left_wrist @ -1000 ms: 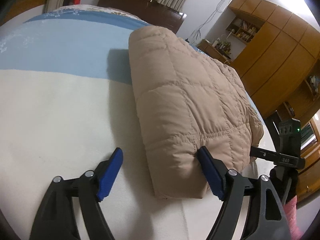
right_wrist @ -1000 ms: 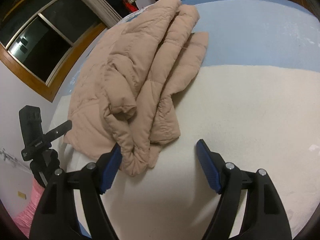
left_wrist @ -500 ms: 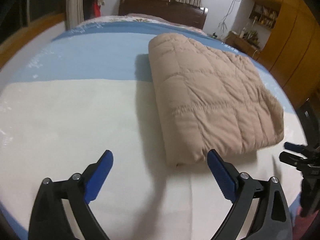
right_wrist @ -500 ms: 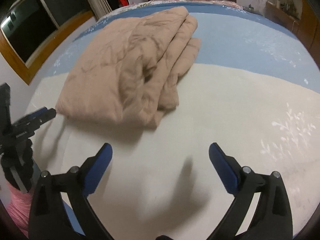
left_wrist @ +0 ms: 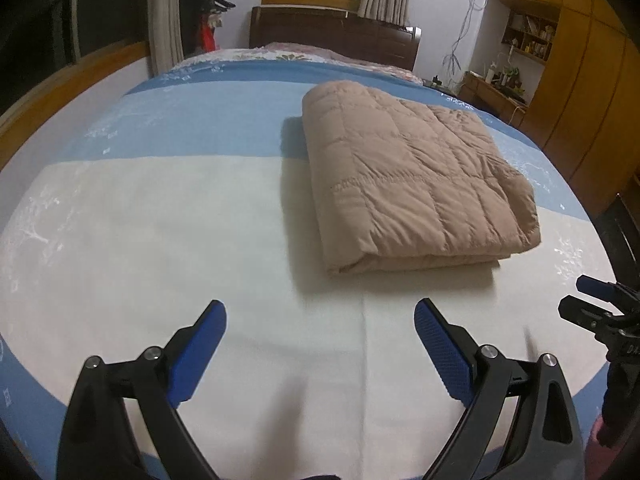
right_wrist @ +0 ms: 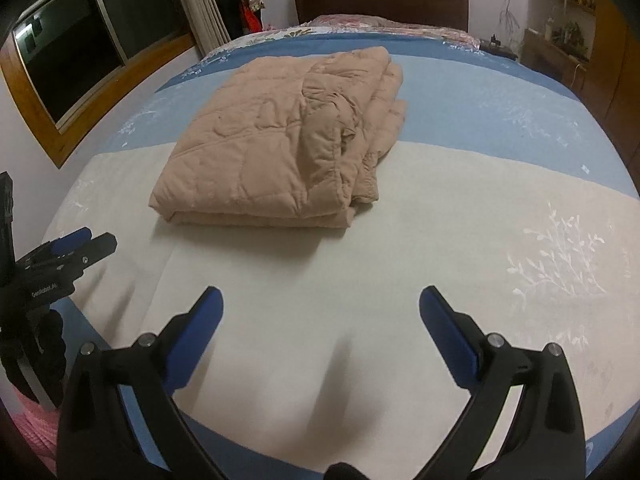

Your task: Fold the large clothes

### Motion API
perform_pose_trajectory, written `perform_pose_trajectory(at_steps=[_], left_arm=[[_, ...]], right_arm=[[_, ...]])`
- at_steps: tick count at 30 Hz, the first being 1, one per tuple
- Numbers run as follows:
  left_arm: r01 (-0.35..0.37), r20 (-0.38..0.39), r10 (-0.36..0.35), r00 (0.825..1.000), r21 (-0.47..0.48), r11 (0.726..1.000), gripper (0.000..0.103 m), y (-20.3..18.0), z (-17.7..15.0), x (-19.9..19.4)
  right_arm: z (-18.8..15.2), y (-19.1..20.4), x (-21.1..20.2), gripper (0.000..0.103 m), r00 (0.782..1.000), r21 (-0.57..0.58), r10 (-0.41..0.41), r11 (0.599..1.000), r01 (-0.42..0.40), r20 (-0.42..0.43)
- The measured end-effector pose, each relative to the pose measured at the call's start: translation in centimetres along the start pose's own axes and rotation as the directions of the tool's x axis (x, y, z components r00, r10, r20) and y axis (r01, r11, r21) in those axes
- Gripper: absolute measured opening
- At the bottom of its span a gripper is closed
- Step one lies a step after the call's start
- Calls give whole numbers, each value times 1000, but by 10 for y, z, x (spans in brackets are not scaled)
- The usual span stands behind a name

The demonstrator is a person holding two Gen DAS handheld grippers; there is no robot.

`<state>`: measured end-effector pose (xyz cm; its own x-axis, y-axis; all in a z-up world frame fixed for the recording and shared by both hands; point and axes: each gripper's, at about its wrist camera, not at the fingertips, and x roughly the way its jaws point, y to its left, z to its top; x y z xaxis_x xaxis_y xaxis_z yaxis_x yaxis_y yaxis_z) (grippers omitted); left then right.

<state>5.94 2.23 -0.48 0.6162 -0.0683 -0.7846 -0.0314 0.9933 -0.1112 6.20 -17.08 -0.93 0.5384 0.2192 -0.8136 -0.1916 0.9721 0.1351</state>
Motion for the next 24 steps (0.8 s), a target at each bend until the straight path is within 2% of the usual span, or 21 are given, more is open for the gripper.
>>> perform_pose_trajectory(at_steps=[4,9,24], left_arm=[[-13,11,13,1000,6,1000,95,-2,-7,-11],[-31,34,30,999,25,999,95,-8,-15,-27],[-65,85,60,995,51,997,95,-17,-24,-51]], right_arm=[[-6,6,-9,98,1000,-13,-21,1000,21,17],[-11,10,-21,98,1000,-12,3,1000,-2,30],[-20,13,-34,98,999,-5,5,1000,-5,43]])
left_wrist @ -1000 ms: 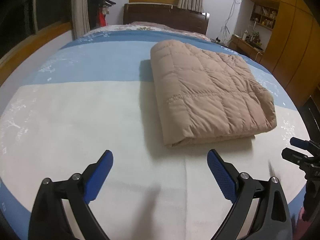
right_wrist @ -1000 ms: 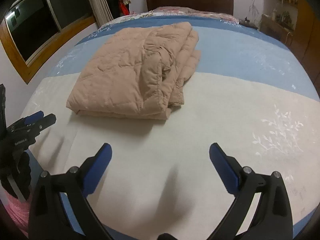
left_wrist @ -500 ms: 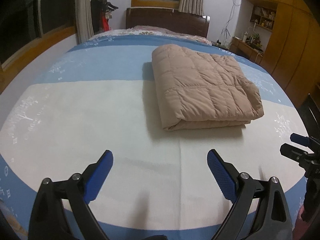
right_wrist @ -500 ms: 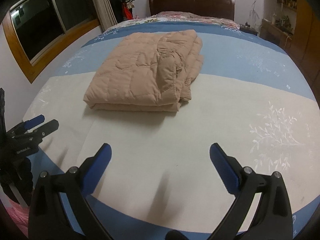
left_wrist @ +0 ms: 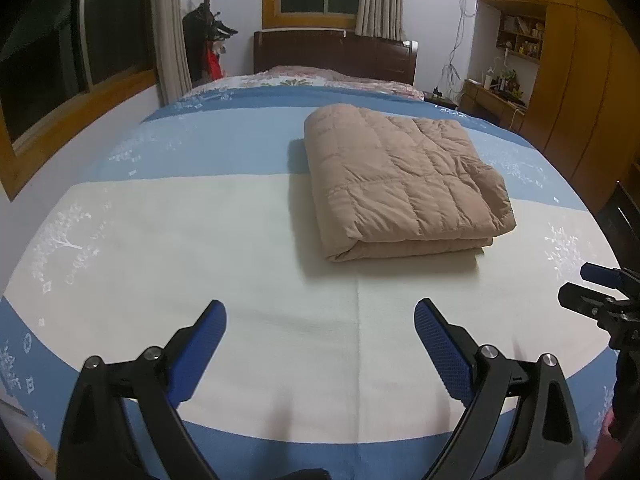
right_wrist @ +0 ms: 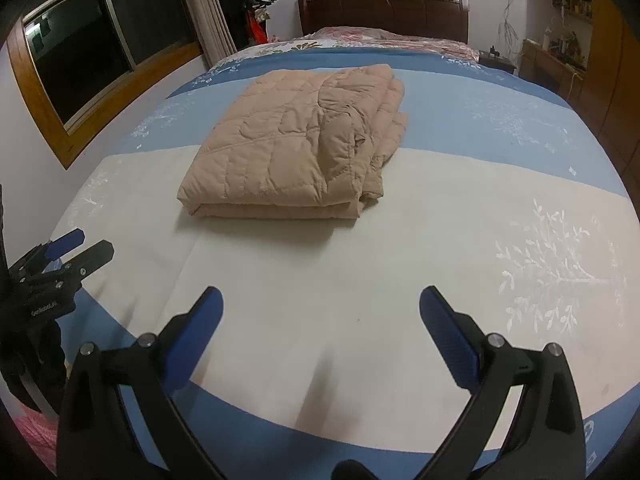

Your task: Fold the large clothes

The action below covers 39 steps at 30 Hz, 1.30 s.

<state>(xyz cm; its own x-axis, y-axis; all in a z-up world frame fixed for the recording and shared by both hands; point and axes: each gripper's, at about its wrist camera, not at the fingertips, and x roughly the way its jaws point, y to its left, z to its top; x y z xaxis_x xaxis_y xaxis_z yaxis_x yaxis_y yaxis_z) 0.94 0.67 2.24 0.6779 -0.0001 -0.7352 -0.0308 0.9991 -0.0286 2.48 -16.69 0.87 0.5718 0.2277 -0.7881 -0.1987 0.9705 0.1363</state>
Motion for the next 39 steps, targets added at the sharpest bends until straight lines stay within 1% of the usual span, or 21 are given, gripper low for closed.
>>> perform_pose_trajectory(at_steps=[9,39], left_arm=[[-5,5,5,1000,5,1000,95,-2,-1,-2],[2,-4,-2,1000,8,1000,95,0,-3,3]], right_arm=[[-1,0,-2,98,1000,-1,0,1000,0,7],[-2,2,5,99,1000,-6,3,1000,-3,-10]])
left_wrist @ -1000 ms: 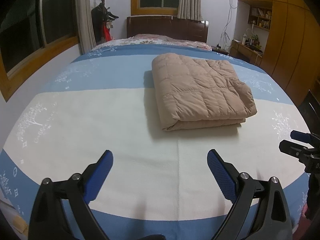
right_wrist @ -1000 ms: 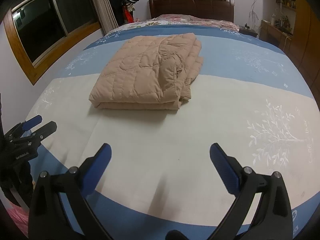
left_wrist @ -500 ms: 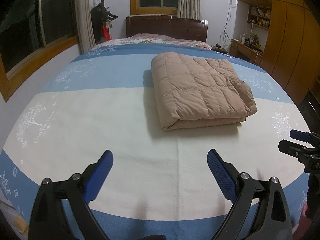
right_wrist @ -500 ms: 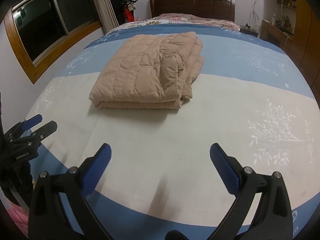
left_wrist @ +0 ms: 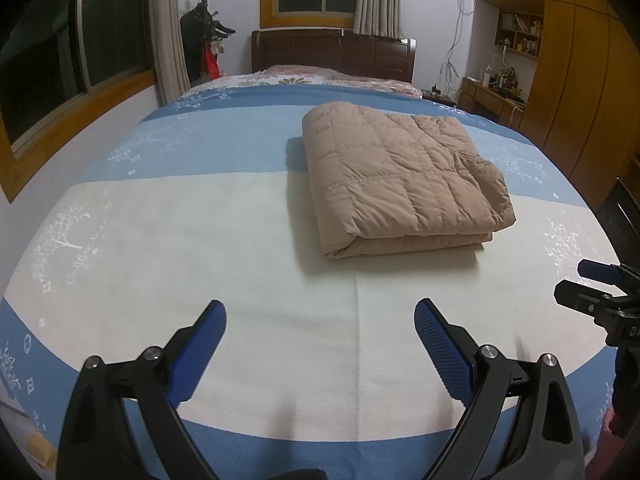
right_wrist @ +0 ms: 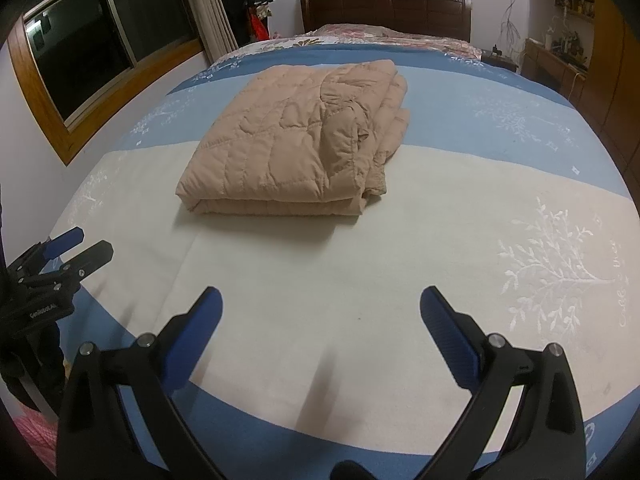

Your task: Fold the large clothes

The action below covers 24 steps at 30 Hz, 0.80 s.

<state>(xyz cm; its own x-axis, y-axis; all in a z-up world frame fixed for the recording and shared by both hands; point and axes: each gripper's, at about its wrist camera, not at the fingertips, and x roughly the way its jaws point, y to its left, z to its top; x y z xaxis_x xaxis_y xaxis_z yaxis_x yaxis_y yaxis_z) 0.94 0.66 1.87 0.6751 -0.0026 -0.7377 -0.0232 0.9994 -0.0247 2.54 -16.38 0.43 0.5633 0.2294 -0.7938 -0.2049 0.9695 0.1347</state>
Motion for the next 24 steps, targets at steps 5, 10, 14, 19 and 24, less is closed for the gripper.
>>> perform_pose_trajectory(at_steps=[5,10,14,19,24], left_arm=[[1,-2,-1,1000,2,1000,95,1,0,1],[2,-4,-2,1000,-2,1000,95,3,0,3],[8,-7,-8,1000,-1,1000,95,3,1,4],[10,-6,-10,1000,0,1000,95,3,1,4],[10,-7,-10,1000,2,1000,95,3,2,5]], right_arm=[[1,-1,2,99,1000,2,-1,1000,1,-6],[1,-3,4,99,1000,3,-2,1000,2,-9],[1,-3,4,99,1000,2,-2,1000,2,-11],[2,-4,5,99,1000,2,-2,1000,2,-13],[2,-7,7,99,1000,6,0,1000,0,-17]])
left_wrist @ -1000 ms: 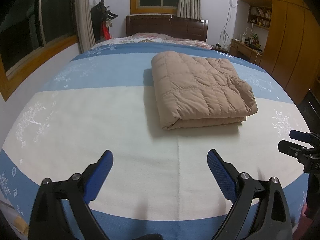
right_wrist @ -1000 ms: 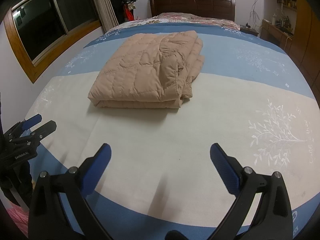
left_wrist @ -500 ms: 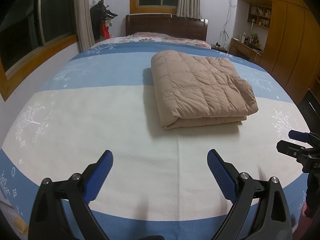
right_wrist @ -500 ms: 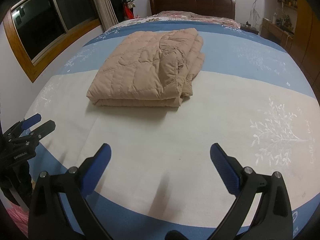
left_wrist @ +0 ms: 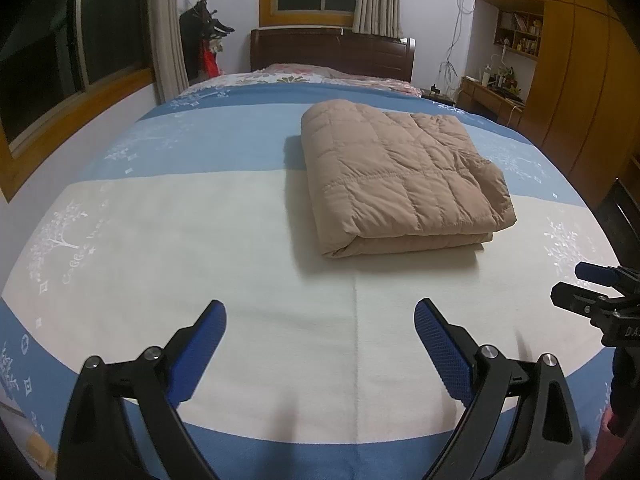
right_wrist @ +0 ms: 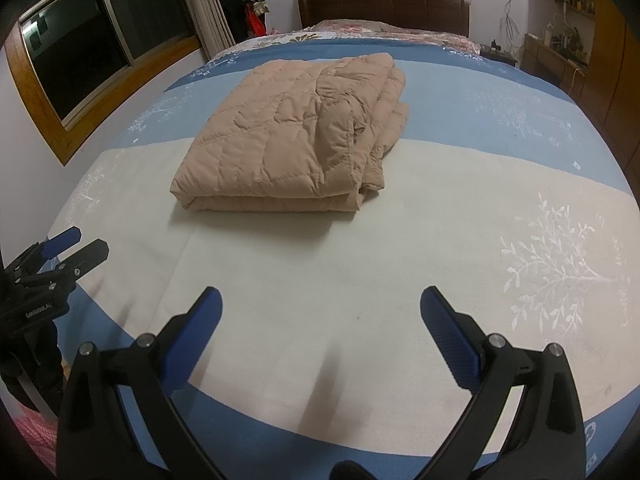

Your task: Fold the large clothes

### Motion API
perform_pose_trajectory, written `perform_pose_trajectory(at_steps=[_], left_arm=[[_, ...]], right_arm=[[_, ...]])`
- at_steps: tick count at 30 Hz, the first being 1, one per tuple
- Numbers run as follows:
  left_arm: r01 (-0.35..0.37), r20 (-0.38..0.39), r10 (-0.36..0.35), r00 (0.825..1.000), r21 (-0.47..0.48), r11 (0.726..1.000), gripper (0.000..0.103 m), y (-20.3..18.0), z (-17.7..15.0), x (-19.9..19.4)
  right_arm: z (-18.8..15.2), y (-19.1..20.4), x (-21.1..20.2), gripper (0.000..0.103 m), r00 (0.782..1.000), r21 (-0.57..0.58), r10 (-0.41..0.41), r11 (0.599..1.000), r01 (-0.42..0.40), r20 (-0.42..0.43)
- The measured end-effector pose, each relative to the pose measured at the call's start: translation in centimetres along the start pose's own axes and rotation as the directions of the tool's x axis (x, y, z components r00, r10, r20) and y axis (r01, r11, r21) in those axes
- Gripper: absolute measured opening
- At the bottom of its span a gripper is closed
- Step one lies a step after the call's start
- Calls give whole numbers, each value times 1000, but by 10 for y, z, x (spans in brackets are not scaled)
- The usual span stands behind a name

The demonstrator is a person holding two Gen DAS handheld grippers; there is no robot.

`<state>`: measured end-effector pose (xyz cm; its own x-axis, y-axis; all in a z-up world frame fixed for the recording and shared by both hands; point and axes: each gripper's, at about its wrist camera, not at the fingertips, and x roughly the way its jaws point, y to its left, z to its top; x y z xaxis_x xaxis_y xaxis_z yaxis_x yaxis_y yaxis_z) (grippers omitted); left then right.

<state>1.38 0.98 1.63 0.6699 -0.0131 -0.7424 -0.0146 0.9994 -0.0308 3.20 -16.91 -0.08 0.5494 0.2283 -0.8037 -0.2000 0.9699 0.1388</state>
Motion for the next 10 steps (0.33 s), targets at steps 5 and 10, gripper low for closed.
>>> perform_pose_trajectory(at_steps=[5,10], left_arm=[[-1,-7,1,1000,-3,1000,95,0,0,0],[-3,-10,3,1000,-6,1000,95,0,0,0]], right_arm=[[0,-1,0,99,1000,-1,0,1000,0,-1],[0,-1,-1,99,1000,-2,1,1000,-1,0]])
